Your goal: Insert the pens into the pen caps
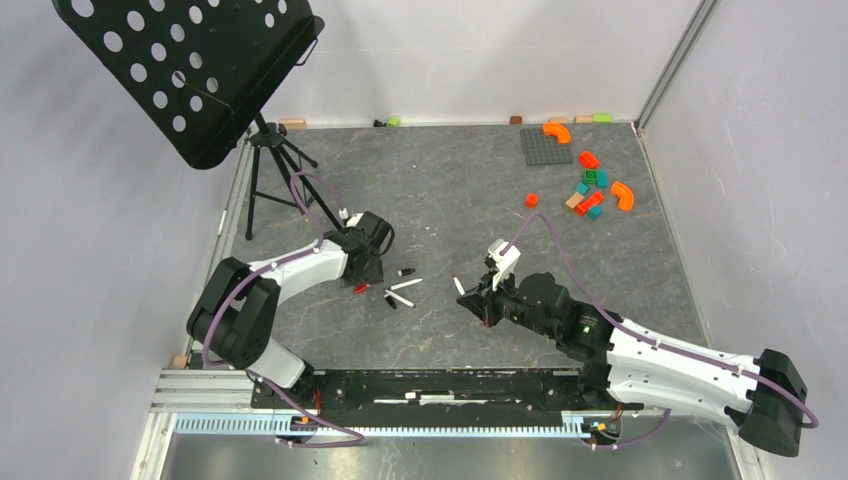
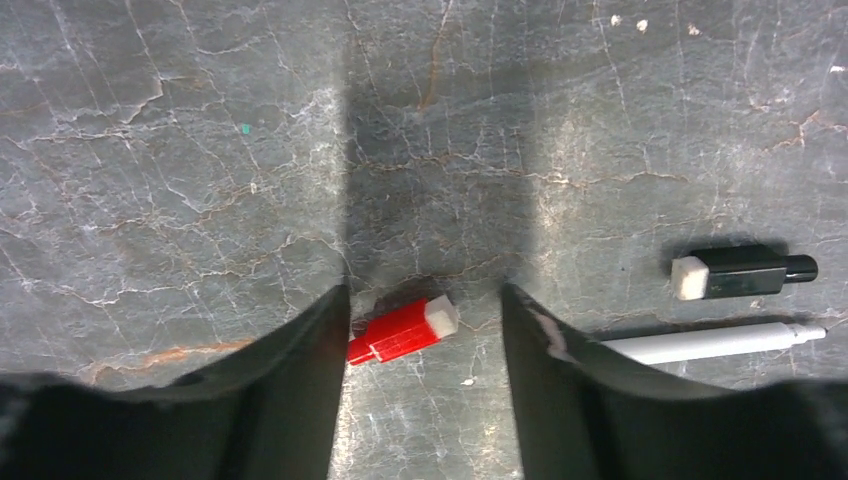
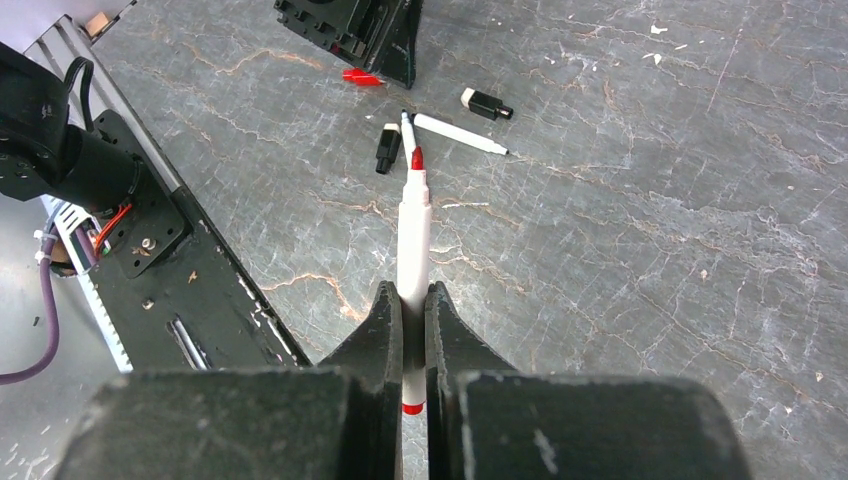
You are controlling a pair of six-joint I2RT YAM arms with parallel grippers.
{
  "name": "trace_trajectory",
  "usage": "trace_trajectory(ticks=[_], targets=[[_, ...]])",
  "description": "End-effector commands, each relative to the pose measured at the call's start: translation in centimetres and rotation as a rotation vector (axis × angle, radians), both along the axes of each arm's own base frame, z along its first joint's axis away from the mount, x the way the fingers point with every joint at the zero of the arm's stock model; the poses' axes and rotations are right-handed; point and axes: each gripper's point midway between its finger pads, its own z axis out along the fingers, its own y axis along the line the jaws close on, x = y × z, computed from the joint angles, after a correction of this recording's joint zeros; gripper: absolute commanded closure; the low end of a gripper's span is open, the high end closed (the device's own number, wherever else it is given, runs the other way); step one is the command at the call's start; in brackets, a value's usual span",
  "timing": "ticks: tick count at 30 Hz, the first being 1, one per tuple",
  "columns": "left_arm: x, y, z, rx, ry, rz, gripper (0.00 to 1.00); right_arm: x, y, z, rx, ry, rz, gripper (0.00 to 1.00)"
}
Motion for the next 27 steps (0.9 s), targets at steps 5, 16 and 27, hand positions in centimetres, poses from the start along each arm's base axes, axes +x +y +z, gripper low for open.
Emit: trace_trajectory(ticks=[5, 16, 27], targets=[[-1.6, 0.6, -0.1, -0.009, 0.029, 0.033, 0.31, 0.1, 0.3, 1.0, 0.032, -0.019, 0.005, 1.0], [-4.0, -0.6, -0.6, -0.094, 0.074, 0.005, 0.4, 0.0, 0.6, 0.2, 0.03, -0.002, 0.012, 1.0], [-4.1, -1.7, -0.4, -0.129, 0.062, -0.005, 0.46, -0.1, 0.8, -0.1, 0.031, 0.01, 0.021, 1.0]])
